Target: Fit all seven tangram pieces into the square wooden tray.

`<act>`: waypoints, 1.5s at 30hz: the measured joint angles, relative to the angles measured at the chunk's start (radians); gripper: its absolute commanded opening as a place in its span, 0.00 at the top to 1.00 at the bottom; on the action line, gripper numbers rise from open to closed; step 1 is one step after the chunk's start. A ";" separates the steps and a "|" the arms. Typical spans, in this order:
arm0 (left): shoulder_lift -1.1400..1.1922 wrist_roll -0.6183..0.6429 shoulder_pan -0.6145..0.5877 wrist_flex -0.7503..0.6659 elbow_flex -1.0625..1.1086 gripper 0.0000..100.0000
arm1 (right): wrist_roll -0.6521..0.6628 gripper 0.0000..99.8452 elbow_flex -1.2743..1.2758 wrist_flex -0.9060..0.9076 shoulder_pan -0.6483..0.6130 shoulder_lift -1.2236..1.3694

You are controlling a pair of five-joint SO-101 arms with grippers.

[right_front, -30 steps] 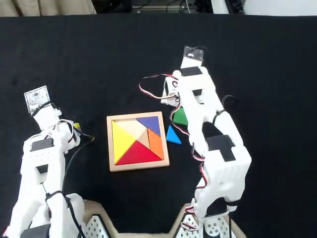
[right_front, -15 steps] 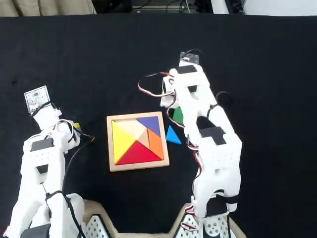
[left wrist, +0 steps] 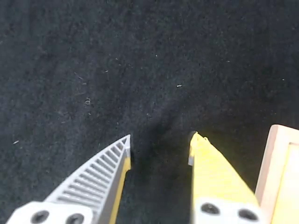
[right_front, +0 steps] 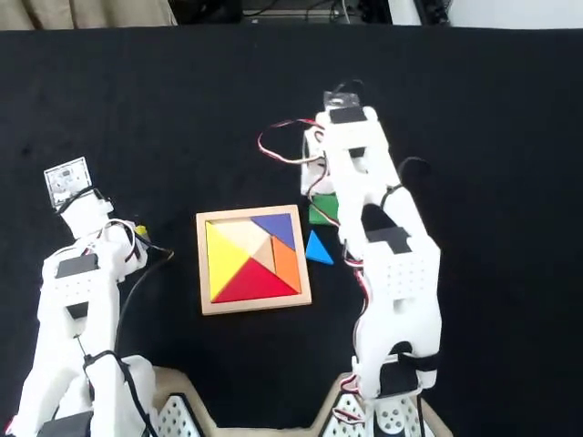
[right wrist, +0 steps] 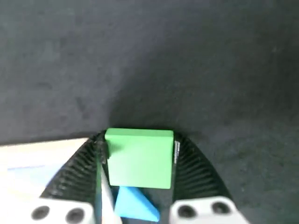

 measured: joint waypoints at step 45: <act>0.000 0.006 0.000 -0.003 0.000 0.79 | 0.583 0.99 0.468 -0.368 -0.408 -0.330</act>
